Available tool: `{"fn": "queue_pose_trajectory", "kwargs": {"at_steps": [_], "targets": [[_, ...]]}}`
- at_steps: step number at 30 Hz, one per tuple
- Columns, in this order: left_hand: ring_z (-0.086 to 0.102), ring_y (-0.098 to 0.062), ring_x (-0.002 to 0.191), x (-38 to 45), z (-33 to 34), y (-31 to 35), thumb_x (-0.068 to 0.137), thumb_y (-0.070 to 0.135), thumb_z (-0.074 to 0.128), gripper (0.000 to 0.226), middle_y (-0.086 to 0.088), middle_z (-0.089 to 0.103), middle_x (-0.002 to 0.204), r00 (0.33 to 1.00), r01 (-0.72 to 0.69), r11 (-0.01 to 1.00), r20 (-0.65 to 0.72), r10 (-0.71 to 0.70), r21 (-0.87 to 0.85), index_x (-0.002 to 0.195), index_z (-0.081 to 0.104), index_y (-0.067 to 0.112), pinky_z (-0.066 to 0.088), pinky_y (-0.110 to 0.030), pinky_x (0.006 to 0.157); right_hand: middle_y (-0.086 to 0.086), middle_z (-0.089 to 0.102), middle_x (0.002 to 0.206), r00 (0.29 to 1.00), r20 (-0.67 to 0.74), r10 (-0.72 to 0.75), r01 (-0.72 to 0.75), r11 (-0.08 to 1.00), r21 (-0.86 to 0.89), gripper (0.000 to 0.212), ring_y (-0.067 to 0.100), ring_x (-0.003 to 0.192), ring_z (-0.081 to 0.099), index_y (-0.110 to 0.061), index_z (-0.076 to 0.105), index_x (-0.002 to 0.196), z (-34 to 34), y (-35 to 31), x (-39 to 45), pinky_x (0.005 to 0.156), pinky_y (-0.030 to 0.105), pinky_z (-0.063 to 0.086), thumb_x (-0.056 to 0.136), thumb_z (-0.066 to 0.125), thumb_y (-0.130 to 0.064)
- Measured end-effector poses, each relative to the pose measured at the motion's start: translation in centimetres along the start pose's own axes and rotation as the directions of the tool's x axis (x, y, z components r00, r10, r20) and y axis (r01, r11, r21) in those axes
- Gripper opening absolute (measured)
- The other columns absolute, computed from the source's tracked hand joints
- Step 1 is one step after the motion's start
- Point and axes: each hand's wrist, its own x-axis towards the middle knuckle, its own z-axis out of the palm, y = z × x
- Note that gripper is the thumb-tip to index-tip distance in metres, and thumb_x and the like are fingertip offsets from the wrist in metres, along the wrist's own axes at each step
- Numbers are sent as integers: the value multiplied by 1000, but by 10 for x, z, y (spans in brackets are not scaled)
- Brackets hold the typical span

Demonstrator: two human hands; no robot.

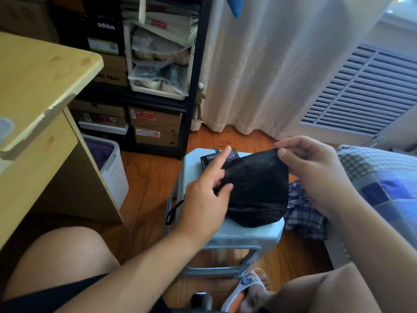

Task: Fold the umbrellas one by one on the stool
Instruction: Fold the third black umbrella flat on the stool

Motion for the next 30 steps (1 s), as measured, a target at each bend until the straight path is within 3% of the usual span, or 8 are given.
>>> {"fn": "queue_pose_trajectory", "kwargs": {"at_steps": [3,9,13,16,19,22,26,30], "targets": [[70,-1,99,2,-3,-1,93,1,69,82,23,71,107,996,-50,999,-76,48,-21,143,38,57,50,-12,92,12,78,88,1000,-12,13,-13,999,30,19,29,85,75,-19,76,91,-2,1,4,84,43,58,97,67,-4],[68,-2,102,1,-3,-3,94,9,70,36,10,72,104,950,-203,973,-218,222,107,126,66,25,51,-14,90,13,78,88,1000,8,21,-22,998,50,17,27,85,76,-16,76,97,-4,-1,3,80,37,58,98,65,-4],[71,-8,91,7,-4,2,94,6,69,25,8,74,90,963,54,965,-243,-118,-255,106,68,28,52,-18,84,11,78,87,1000,12,26,-26,999,31,15,25,85,77,-14,76,101,-4,0,0,82,38,59,99,64,-4],[73,-15,98,13,-8,1,100,26,63,16,3,77,97,968,197,905,-72,-241,-377,115,68,28,56,-30,89,11,79,89,999,11,40,-40,999,20,15,26,88,77,-13,75,102,-6,0,-2,85,41,59,99,64,-4],[71,-5,99,16,-10,8,100,25,64,28,6,78,96,990,134,964,-1,-138,-231,128,67,29,53,-15,87,13,78,90,999,12,47,-47,998,32,14,27,88,77,-13,75,100,-4,-2,-3,87,44,60,98,64,-4],[69,2,94,17,-9,10,93,17,73,28,18,74,95,992,16,1000,-122,-18,-15,118,74,30,53,-12,84,12,79,91,999,4,44,-44,999,20,14,29,90,77,-13,75,99,-3,-1,-2,89,46,60,97,65,-4],[68,-1,89,11,-5,5,85,16,82,30,18,70,89,974,4,1000,-227,-5,-6,108,74,32,53,-12,80,11,79,91,998,-24,53,-53,999,-8,13,28,90,76,-14,75,98,-4,2,-2,90,48,61,96,67,-3],[67,-4,84,8,-3,6,83,6,82,29,12,68,85,974,0,997,-226,-17,-74,97,70,29,50,-11,77,11,79,91,996,-49,70,-70,997,16,14,29,89,76,-13,75,98,-8,6,-2,89,48,60,97,66,-3]]}}
